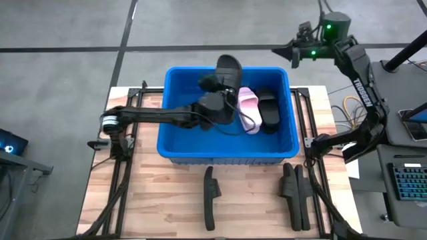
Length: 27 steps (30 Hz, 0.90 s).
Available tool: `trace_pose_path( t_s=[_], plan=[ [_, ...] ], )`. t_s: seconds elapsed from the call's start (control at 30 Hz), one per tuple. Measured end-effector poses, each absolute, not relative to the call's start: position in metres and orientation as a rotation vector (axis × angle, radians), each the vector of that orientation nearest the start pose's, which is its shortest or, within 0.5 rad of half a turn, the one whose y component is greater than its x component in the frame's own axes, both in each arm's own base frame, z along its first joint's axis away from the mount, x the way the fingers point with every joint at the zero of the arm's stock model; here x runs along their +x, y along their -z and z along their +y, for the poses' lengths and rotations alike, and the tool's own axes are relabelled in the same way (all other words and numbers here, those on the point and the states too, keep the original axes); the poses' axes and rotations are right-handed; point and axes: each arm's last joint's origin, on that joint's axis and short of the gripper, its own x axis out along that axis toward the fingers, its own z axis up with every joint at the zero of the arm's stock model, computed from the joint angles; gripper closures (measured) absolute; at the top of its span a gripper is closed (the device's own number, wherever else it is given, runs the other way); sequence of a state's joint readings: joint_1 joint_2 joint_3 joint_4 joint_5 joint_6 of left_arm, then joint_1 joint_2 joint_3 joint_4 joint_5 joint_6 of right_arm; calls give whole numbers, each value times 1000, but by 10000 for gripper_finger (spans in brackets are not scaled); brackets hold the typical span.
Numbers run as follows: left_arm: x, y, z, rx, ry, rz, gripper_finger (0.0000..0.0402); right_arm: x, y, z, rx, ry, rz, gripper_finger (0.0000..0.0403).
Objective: Pick and place slides into bin
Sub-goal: Put the black slide into the blue bin
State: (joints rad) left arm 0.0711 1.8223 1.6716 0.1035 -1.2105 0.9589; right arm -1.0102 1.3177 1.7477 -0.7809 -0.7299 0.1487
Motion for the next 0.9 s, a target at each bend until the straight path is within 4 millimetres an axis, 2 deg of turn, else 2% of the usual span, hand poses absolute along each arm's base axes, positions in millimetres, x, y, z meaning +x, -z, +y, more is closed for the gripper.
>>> trace_pose_path(
  t_s=[0.13,0.27,0.4,0.57,0.9],
  plan=[
    [435,-350,60,892,-1240,796,401,140,-486,-187,390,284,206,380],
    [448,-339,59,879,-1302,827,401,139,-487,-187,357,294,207,380],
    [452,-328,59,849,-1370,848,401,140,-487,-187,355,287,209,380],
    [451,-328,61,777,-1414,789,401,139,-487,-187,336,290,211,380],
    [450,-311,61,793,-1401,810,402,139,-487,-187,311,286,214,380]
  ],
)
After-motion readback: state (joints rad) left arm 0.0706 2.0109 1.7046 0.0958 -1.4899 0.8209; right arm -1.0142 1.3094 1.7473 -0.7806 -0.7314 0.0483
